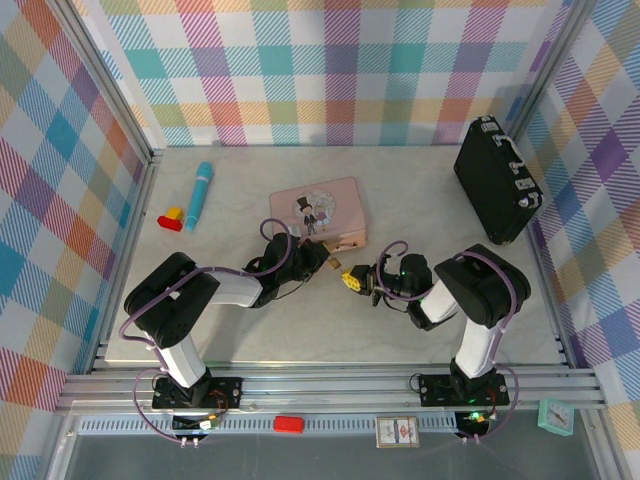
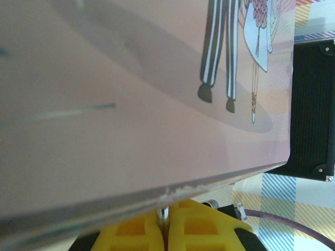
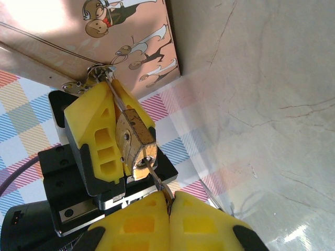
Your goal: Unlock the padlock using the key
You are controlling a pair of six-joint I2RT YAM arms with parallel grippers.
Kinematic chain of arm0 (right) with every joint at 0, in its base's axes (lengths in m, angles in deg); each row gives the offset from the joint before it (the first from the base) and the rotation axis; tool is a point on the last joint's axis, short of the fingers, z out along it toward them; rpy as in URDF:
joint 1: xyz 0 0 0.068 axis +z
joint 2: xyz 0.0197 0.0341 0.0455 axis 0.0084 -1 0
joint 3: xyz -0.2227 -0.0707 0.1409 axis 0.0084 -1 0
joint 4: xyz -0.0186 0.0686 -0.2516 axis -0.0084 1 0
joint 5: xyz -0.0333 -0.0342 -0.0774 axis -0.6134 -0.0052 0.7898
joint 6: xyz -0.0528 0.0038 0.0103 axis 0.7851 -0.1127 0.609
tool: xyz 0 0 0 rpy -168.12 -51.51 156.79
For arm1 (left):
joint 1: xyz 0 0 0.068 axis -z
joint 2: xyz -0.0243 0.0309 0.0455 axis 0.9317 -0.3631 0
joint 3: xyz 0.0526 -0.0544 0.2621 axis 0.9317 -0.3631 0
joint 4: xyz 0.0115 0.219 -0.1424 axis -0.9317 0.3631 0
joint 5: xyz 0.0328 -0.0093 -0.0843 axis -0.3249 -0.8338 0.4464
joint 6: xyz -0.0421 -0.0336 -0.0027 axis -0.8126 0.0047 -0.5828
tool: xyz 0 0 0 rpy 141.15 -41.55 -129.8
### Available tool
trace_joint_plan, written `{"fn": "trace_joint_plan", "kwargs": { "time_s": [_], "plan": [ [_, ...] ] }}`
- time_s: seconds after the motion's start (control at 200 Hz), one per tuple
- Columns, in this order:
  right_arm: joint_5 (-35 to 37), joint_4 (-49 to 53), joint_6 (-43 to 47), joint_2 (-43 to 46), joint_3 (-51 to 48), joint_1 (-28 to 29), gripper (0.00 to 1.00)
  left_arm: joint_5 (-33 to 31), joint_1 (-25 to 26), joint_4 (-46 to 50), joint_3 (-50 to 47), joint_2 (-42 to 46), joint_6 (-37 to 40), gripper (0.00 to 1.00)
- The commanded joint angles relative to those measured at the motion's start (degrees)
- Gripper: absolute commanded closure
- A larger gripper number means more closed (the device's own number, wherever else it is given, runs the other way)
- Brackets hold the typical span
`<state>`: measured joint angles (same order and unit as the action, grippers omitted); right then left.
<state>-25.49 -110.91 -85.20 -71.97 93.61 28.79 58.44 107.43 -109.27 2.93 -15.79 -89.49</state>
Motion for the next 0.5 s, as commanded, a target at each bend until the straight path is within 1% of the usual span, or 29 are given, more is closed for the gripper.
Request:
{"fn": "trace_joint_plan", "kwargs": {
  "time_s": [0.0,0.495],
  "plan": [
    [0.39,-3.65,-0.47,-0.7,0.39,0.35,1.0,5.95,1.31,-1.35,-1.56,-1.04,-6.96,1.0],
    [0.61,-4.0,-0.93,-0.86,0.74,0.43,1.0,5.95,1.86,-1.35,-1.37,-0.98,-7.05,1.0]
  ]
}}
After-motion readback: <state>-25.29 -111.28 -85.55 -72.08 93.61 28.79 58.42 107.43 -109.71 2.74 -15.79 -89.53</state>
